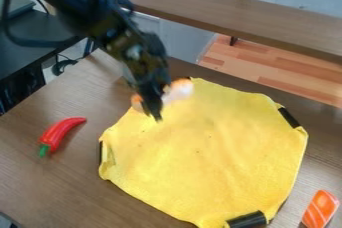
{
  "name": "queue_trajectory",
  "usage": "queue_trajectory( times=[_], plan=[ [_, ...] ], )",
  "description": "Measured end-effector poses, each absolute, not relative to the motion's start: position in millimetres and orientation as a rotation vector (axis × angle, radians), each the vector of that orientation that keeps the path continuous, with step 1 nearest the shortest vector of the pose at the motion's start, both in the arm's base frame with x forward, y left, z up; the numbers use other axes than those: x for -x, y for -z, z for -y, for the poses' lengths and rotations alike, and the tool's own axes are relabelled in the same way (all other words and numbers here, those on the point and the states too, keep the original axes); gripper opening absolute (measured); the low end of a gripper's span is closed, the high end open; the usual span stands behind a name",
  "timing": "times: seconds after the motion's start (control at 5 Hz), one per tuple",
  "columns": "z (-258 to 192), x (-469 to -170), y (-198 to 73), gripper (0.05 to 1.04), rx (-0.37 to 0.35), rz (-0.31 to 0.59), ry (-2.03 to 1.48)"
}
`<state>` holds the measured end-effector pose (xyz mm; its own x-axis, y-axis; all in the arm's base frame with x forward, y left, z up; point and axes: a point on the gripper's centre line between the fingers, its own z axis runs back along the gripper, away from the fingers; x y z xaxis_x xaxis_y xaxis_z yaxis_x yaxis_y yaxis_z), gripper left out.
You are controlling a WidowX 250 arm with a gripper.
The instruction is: Move the objet on the top right in the table
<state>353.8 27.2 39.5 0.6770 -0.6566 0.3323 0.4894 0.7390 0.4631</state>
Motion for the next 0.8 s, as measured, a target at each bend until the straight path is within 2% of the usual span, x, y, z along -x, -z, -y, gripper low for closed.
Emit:
queue_trajectory(
  times=[0.2,0.6,0.8],
  plan=[
    [8.2,-341.9,-31.6,0.567,-0.370,0.478,0.729],
    [61.7,-336.9,-24.4,0.567,-0.388,0.445,0.768],
    [91.3,-328.2,-4.4,0.567,-0.388,0.412,0.814]
  ],
)
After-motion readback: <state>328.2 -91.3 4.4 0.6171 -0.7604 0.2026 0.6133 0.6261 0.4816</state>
